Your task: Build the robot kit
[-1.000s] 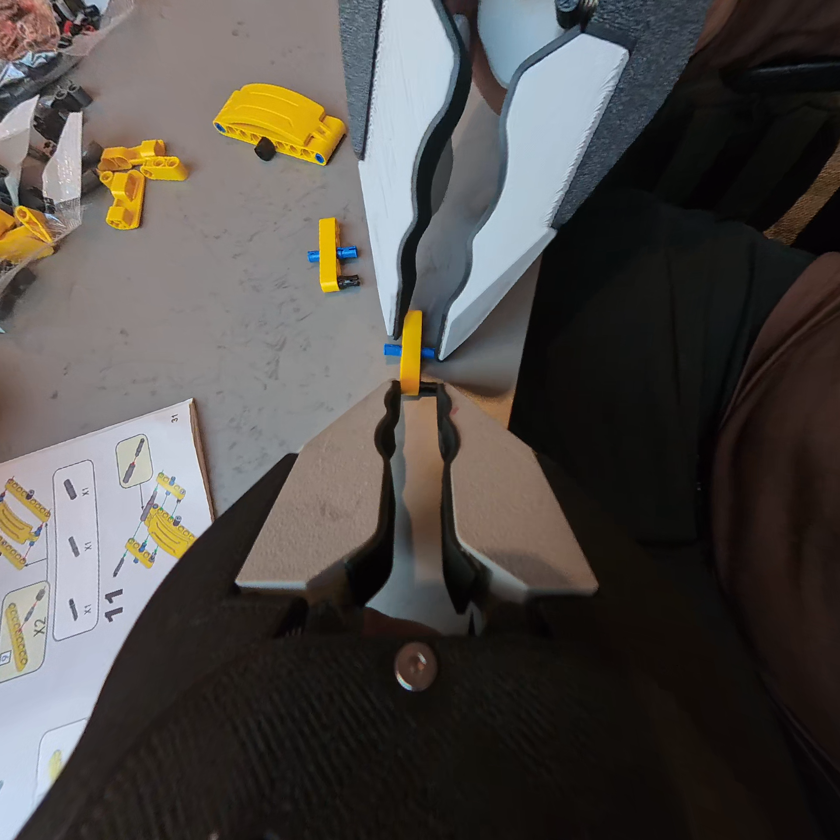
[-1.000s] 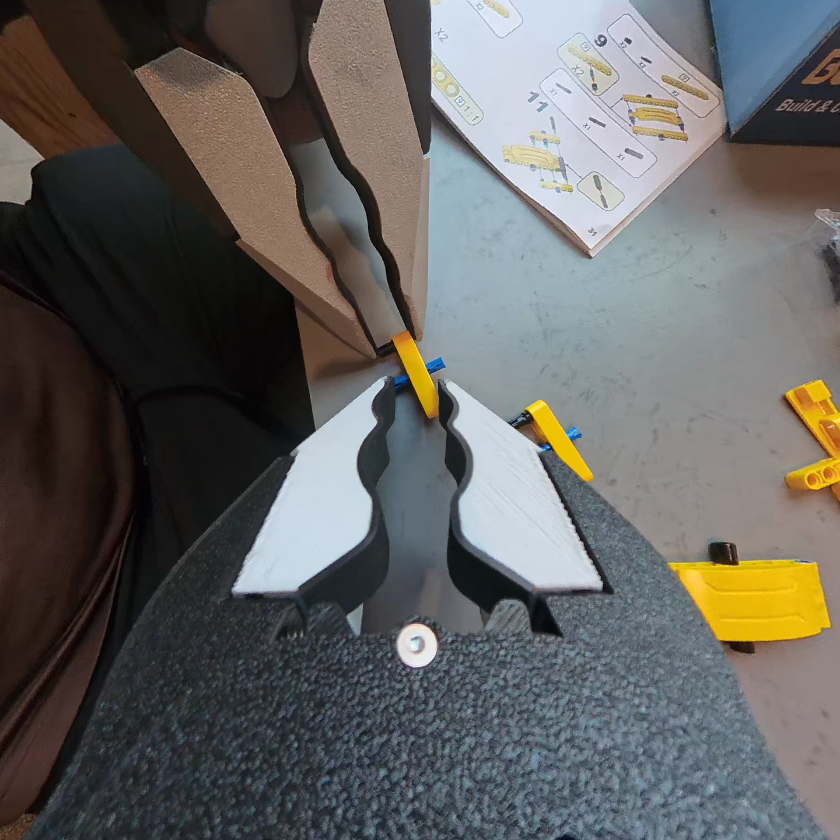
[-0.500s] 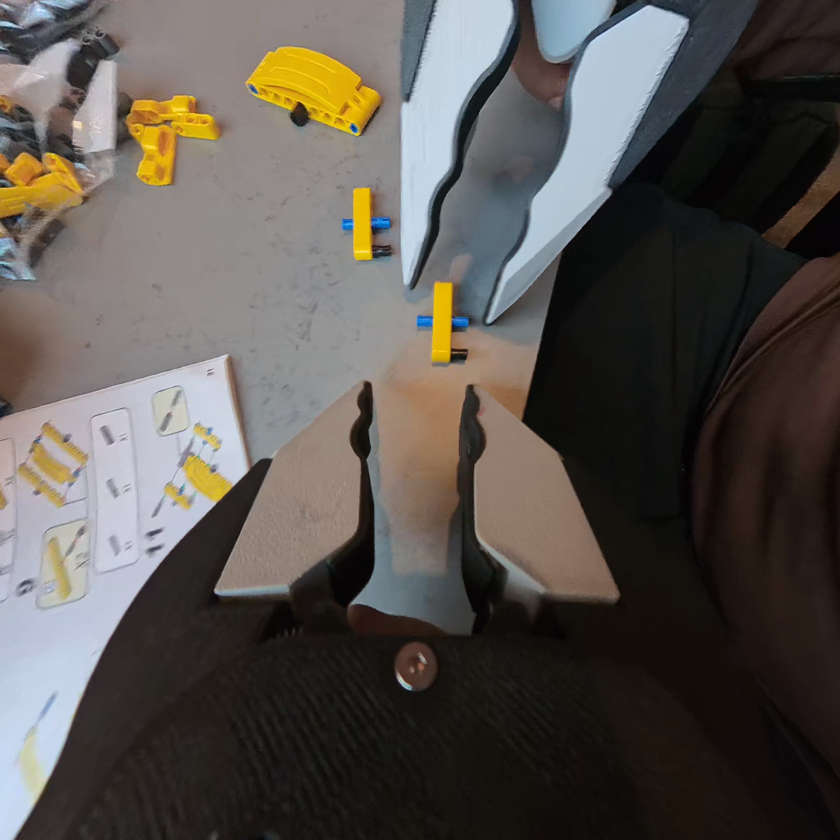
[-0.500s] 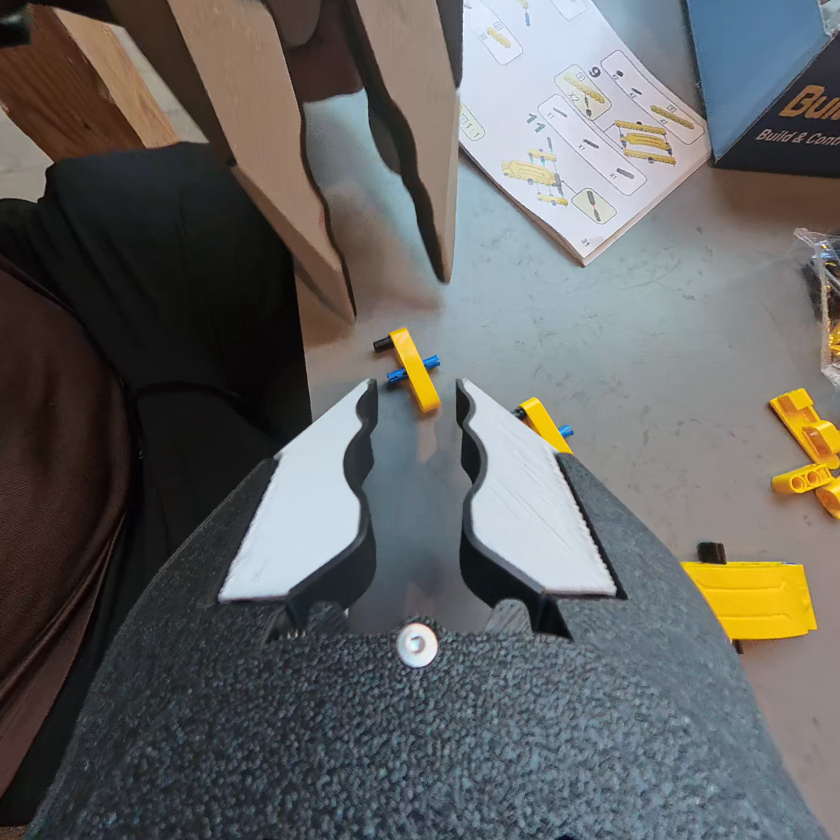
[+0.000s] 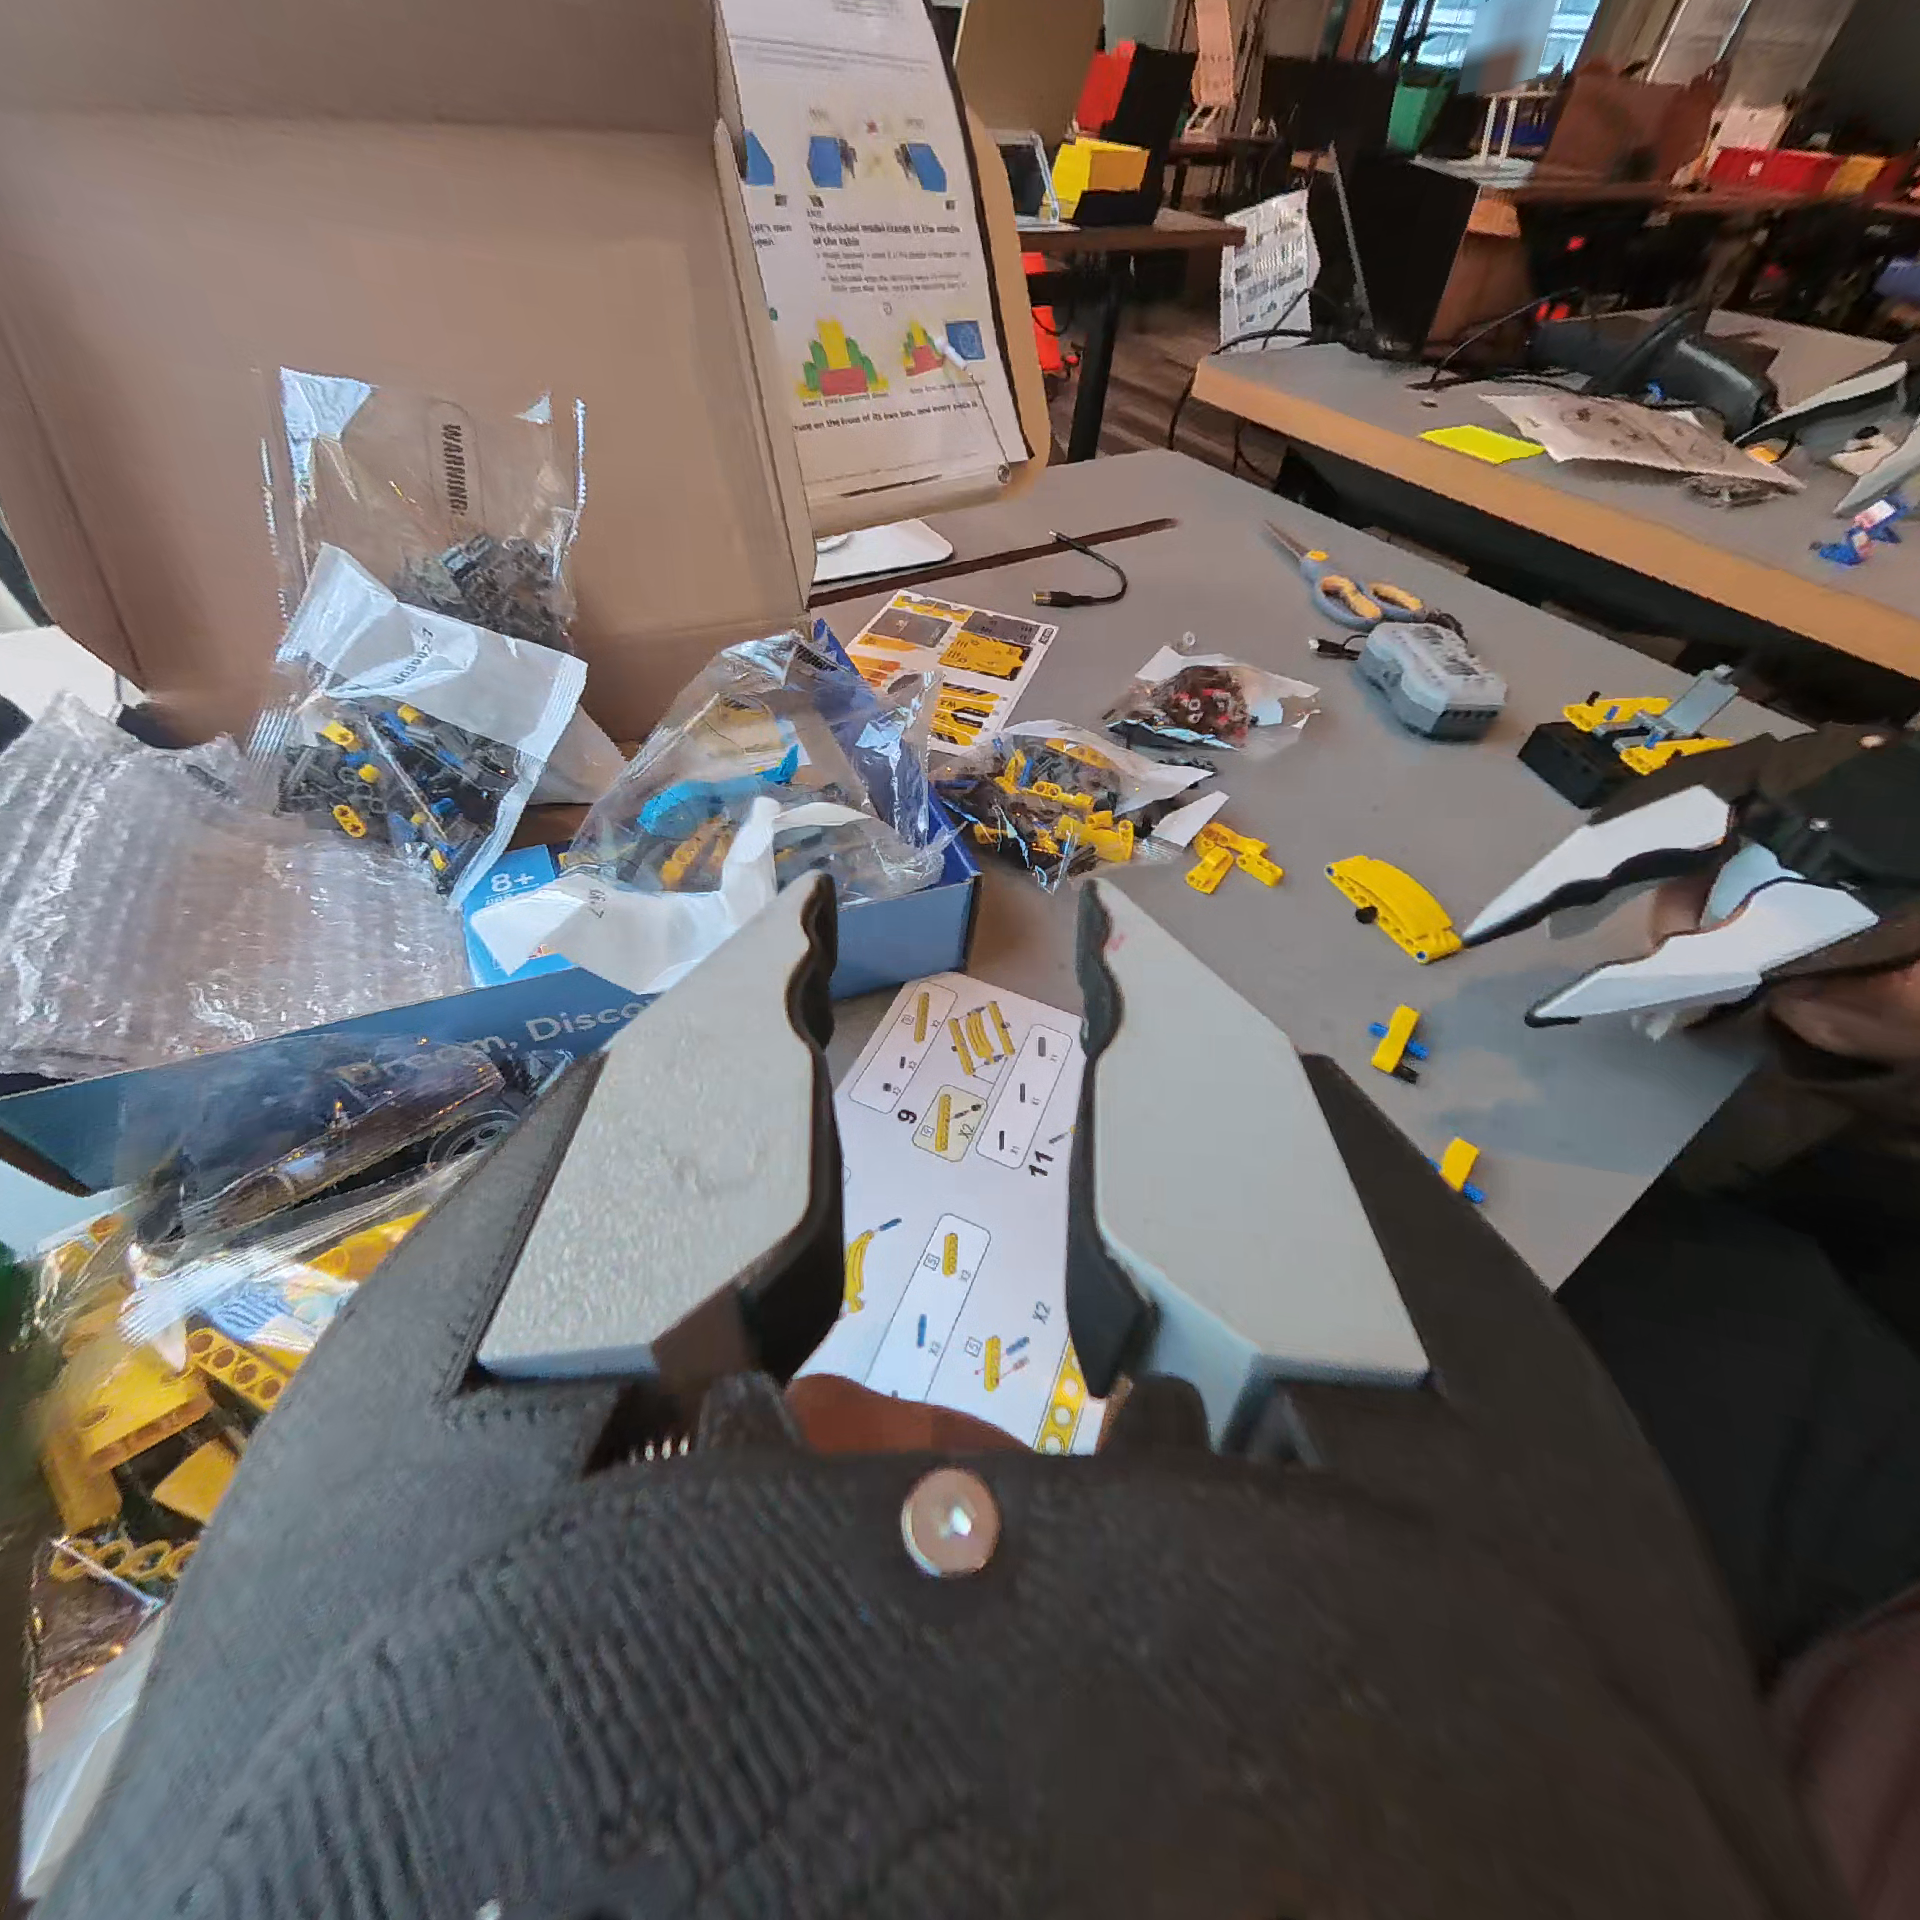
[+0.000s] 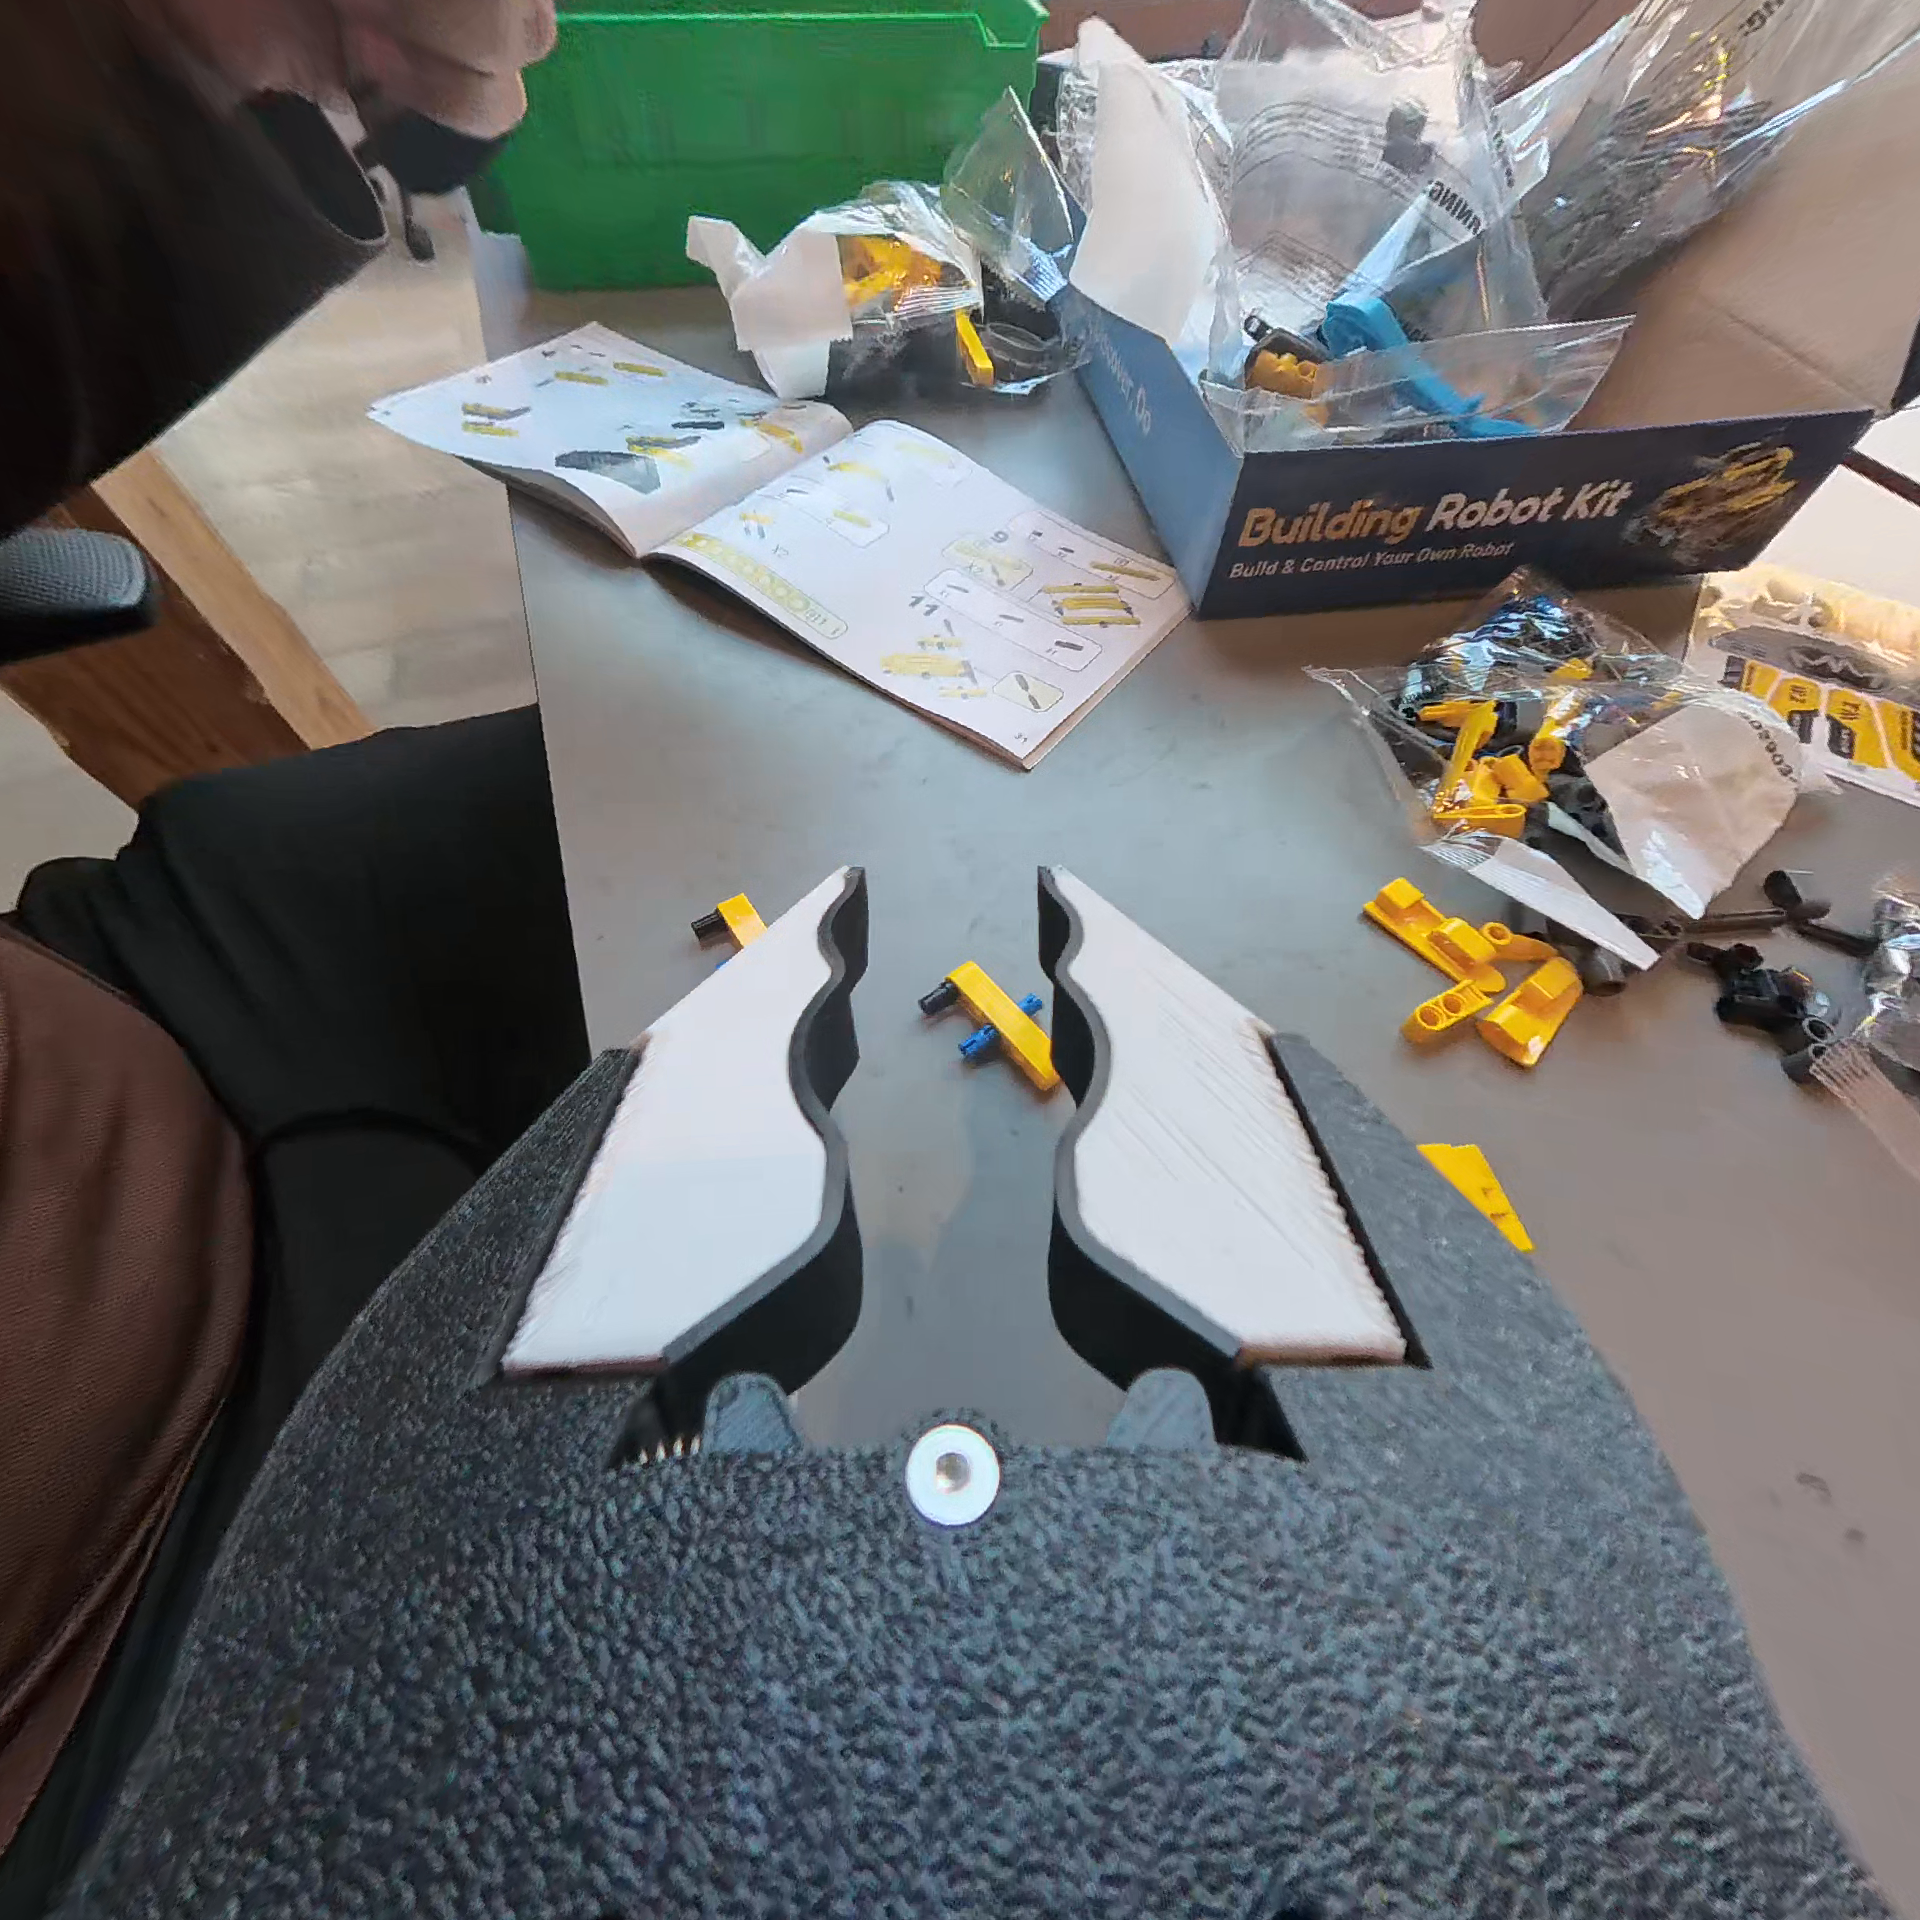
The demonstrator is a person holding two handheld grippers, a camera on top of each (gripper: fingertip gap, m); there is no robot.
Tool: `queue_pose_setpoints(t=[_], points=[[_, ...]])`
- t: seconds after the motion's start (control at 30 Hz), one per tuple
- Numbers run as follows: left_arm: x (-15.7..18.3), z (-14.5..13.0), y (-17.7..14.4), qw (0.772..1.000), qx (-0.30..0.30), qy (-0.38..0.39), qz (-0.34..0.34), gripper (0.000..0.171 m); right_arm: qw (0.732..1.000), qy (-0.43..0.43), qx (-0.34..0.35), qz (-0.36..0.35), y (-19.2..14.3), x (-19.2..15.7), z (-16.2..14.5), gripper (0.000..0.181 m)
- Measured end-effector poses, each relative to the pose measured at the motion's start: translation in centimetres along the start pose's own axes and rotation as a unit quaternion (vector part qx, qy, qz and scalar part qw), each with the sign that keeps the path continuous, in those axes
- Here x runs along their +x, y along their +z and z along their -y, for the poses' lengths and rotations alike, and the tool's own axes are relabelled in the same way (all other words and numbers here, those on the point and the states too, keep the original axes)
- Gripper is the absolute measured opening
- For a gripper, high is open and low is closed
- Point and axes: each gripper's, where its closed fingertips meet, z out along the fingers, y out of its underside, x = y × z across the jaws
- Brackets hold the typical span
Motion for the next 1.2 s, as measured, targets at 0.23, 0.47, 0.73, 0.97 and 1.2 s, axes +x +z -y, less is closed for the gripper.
queue_pose_setpoints(t=[0.23, 0.47, 0.73, 0.97, 1.2], points=[[0.4, -0.1, -0.1, 1.0, -0.006, 0.022, -0.003, 0.045, 0.994, -0.054, -0.076, 0.051, 2.2, -3.3, -2.2, 0.034], [0.6, -0.3, 0.0, 0.999, -0.009, 0.035, 0.0, 0.044, 0.985, -0.104, -0.13, 0.047, 3.1, -4.1, -3.8, 0.033], [0.8, -0.4, 0.2, 0.999, -0.011, 0.043, 0.004, 0.043, 0.986, -0.086, -0.13, 0.059, 2.9, -4.1, -4.0, 0.033], [0.9, -0.7, 0.5, 0.999, -0.015, 0.048, 0.004, 0.043, 0.983, -0.094, -0.145, 0.067, 3.2, -4.4, -4.4, 0.033], [1.3, -1.0, 0.8, 0.998, -0.021, 0.051, -0.001, 0.043, 0.978, -0.112, -0.162, 0.066, 3.4, -4.7, -4.9, 0.011]])
